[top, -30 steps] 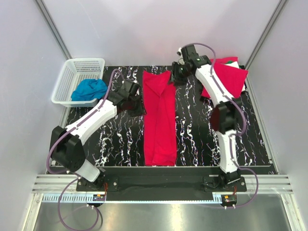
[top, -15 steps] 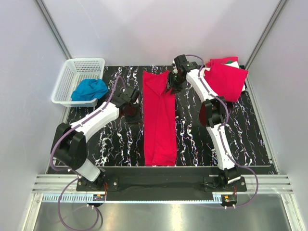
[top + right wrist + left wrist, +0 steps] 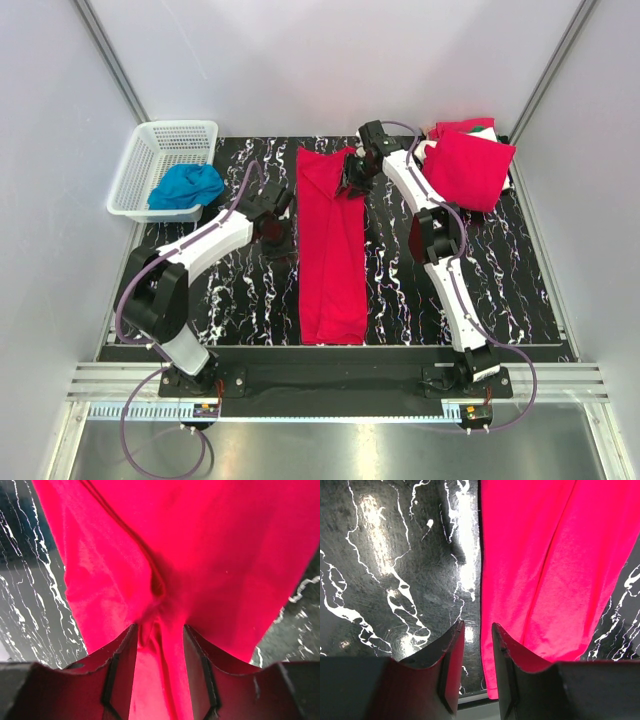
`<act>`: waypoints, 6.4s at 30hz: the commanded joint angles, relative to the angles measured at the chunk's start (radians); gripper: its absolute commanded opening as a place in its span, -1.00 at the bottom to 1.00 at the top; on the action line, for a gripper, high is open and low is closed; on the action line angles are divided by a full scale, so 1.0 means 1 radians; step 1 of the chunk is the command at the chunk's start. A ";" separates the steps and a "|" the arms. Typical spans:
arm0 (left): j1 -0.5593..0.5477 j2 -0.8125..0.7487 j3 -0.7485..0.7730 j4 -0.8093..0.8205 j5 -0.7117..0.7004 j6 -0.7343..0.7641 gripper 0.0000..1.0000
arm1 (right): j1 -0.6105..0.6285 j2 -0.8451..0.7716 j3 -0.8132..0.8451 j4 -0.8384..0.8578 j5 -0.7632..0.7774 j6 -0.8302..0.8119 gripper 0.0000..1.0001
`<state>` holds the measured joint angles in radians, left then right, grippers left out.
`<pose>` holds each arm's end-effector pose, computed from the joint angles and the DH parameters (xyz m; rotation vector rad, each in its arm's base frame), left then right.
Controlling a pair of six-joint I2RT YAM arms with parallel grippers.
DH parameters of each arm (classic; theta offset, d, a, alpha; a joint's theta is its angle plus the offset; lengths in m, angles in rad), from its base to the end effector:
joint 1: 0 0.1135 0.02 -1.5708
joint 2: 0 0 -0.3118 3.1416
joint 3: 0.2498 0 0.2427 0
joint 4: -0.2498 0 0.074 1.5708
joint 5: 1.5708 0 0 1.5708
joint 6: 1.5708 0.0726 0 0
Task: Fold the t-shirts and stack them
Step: Fold the tshirt
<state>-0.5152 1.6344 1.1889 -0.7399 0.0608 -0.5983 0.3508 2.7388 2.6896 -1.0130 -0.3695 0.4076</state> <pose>0.2876 -0.1679 0.2418 -0.1005 2.8219 -0.3640 0.5673 0.2355 0.1603 -0.0547 2.7149 0.7318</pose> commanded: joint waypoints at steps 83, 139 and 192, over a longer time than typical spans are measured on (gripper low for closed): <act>0.023 -0.031 -0.149 0.071 0.007 0.046 -0.42 | 0.158 -0.082 0.006 0.060 -0.026 0.002 -0.39; 0.014 -0.261 -0.028 -0.104 -0.053 -0.104 -0.26 | 0.229 -1.206 -1.294 0.059 0.057 0.171 -0.01; -0.172 -0.047 0.230 -0.190 -0.158 -0.172 -0.17 | 0.234 -1.072 -1.234 -0.005 0.222 -0.047 0.07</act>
<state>-0.6689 1.5776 1.3949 -0.9367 -0.0788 -0.7700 0.5762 1.6501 1.3663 -0.9791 -0.2401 0.4530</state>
